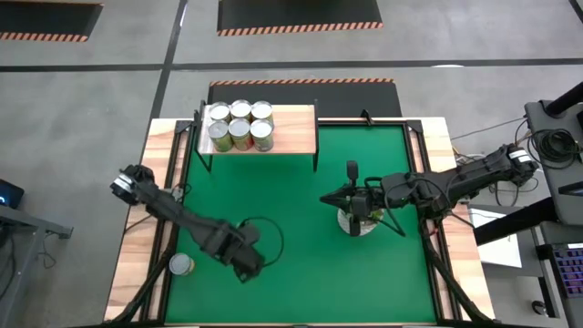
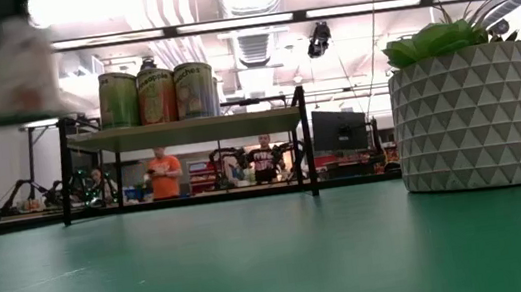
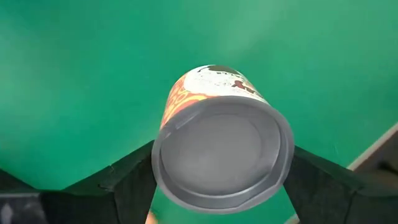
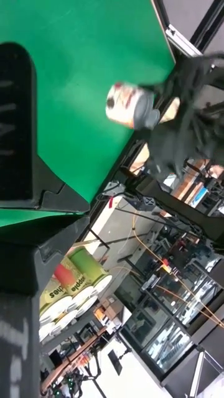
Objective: Pick and place cans onto a shelf
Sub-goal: Put the small canned orange on the shelf
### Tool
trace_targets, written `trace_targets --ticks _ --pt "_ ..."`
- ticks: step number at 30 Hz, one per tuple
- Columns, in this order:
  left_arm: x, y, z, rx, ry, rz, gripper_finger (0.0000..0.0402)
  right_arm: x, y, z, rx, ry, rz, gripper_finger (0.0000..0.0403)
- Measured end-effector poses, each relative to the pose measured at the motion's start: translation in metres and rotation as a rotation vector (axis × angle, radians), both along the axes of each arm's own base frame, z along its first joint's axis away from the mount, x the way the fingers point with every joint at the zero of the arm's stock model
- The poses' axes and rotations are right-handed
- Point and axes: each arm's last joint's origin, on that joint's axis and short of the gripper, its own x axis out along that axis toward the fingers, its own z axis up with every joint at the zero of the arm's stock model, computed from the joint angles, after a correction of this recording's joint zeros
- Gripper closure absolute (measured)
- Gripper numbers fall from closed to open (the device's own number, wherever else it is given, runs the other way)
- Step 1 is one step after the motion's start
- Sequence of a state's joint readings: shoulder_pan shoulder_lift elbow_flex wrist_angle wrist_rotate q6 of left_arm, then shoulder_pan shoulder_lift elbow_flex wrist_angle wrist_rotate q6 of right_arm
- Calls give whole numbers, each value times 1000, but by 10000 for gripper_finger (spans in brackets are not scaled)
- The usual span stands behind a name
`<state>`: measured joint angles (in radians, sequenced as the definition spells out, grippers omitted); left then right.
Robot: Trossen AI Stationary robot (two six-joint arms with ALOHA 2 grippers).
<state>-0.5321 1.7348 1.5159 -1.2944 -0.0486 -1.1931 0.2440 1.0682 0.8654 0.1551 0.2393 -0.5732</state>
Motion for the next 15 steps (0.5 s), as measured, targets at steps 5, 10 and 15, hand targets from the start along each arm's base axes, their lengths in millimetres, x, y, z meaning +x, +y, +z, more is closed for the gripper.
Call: trace_targets --ticks 5,10,15 --pt "17 38 50 173 -101 -70 115 -4 -1 2 4 5 0 394" --pt "35 81 94 288 -243 -137 115 -8 -2 4 20 9 -1 394" --pt "49 120 121 423 -300 -230 115 -8 -2 3 18 16 -1 394"
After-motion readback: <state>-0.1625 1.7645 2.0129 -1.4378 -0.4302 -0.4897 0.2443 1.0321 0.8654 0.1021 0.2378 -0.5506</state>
